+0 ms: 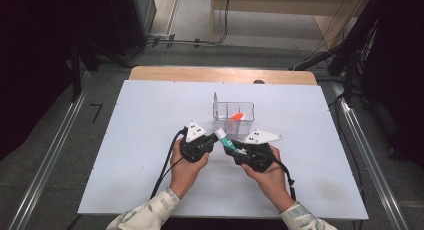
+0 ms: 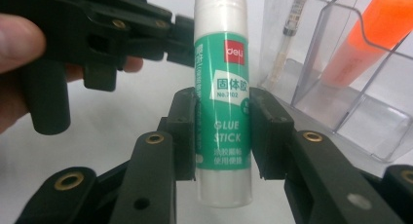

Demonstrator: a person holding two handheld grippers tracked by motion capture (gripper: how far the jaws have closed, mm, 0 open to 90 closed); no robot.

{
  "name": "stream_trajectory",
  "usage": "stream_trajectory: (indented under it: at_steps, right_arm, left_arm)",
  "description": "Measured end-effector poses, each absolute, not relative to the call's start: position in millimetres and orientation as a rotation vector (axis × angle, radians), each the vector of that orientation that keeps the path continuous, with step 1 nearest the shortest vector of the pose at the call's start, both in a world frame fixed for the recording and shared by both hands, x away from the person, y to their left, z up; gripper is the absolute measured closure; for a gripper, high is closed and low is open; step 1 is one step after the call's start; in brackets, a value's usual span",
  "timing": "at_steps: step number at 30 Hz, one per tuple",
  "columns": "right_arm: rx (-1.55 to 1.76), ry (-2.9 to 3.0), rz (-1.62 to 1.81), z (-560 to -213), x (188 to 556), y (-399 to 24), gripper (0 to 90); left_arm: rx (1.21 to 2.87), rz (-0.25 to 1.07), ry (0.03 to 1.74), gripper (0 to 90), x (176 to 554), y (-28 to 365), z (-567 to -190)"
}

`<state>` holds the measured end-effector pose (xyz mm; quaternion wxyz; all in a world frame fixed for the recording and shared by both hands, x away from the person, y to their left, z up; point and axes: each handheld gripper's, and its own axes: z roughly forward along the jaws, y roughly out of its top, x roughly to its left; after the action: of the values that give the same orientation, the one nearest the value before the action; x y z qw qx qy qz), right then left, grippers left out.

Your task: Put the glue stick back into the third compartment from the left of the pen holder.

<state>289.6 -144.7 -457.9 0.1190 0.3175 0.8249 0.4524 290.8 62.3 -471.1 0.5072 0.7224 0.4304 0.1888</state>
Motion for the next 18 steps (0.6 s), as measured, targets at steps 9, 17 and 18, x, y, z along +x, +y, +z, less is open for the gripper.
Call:
stream_trajectory:
  at_steps: [9,17,18]
  right_arm:
    - [0.945,2.441,1.288,-464.8,292.2,-143.4,63.8]
    - [0.947,2.427,1.288,-464.4,293.2,-146.1,63.9]
    - [0.956,2.423,1.286,-464.0,293.3,-146.8,63.9]
  left_arm:
    - [1.751,0.472,0.978,90.0,284.6,51.9,-463.2]
    - [1.74,0.471,1.003,89.7,287.2,56.3,-464.7]
    - [1.742,0.465,1.016,87.4,288.7,58.5,-466.0]
